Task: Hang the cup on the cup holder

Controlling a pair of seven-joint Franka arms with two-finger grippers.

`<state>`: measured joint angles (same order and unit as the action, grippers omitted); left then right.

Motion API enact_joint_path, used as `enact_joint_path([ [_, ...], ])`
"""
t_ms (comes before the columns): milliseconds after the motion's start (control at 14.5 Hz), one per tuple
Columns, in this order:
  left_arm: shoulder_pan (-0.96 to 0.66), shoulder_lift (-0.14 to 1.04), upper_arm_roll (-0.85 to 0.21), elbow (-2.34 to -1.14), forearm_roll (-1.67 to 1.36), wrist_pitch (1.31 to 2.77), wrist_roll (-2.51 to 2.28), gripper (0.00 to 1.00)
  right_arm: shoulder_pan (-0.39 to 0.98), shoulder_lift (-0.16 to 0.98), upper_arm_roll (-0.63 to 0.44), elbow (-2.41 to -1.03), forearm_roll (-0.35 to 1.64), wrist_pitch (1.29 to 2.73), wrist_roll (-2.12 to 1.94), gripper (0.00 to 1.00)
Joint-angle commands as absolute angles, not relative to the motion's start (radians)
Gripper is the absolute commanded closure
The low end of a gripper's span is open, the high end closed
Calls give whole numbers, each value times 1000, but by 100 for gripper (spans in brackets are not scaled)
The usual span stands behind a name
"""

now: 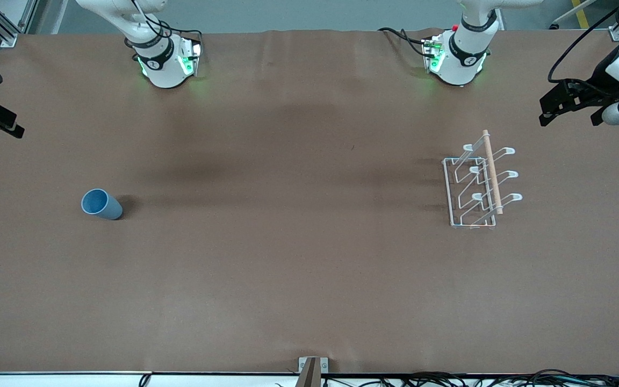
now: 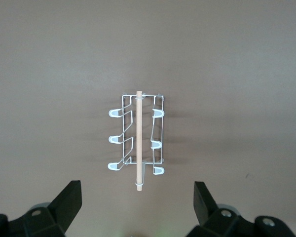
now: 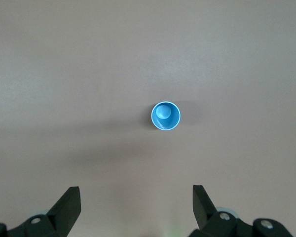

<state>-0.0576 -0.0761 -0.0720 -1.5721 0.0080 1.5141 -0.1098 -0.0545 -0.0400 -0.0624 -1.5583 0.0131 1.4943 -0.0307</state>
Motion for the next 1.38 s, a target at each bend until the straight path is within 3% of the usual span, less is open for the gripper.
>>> enact_joint_path([
  [0,-55,-64,-72,-1548,14,1508,-94,0,-44,-29,-71,-1545,8,1491,-35,0],
  [895,-55,-64,-74,-1546,14,1508,-94,0,-51,-12,-71,-1562,11,1503,-43,0],
  [1308,-55,-64,-72,-1546,12,1508,-92,0,-97,54,-72,-1670,12,1664,-46,0],
])
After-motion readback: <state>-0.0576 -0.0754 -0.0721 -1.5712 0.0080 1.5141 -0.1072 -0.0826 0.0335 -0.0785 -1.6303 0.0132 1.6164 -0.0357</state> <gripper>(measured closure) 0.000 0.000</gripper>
